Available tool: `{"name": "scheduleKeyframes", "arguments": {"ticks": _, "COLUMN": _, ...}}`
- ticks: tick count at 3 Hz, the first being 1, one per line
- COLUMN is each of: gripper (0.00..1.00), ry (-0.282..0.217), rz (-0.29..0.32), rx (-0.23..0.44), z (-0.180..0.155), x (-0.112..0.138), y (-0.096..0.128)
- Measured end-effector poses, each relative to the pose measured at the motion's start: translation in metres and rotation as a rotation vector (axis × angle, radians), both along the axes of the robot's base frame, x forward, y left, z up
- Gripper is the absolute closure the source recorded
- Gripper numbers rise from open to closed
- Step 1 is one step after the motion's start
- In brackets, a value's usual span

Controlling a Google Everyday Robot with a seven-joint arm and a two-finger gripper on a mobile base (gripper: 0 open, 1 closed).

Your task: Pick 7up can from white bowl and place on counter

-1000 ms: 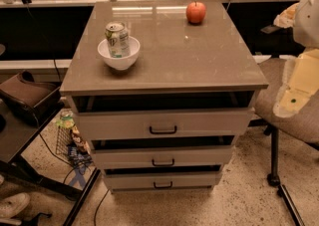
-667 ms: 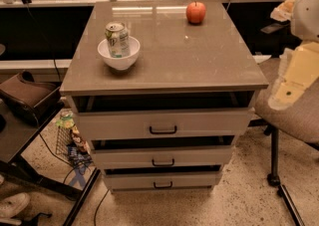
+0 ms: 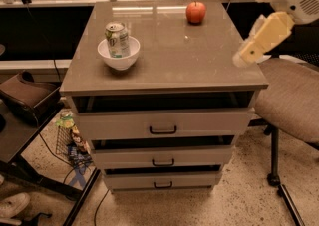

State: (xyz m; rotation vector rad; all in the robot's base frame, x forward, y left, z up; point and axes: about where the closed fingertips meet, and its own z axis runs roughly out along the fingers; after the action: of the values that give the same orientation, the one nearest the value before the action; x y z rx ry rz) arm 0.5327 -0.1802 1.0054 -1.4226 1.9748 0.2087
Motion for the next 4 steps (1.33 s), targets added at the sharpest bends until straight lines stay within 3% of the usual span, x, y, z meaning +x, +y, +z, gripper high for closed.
{"name": "scheduleKeyframes", "arguments": {"ticks": 1, "gripper": 0.0, "ry": -0.075, "rz": -0.044, "rx": 0.307, "z": 0.014, "x": 0.039, "y": 0.024}}
{"name": "scheduleKeyframes", "arguments": {"ticks": 2, "gripper": 0.0, "ry": -0.144, "rz": -0.082, "rx": 0.46, "z": 0.024, "x": 0.041, "y": 0.045}}
{"name": "scheduleKeyframes", "arguments": {"ticks": 3, "gripper": 0.0, "ry": -0.203, "rz": -0.125, "rx": 0.499, "z": 0.038, "x": 0.055, "y": 0.046}}
{"name": "scheduleKeyframes", "arguments": {"ticks": 4, "gripper": 0.0, "ry": -0.203, "rz": -0.125, "rx": 0.497, "z": 0.037, "x": 0.055, "y": 0.046}}
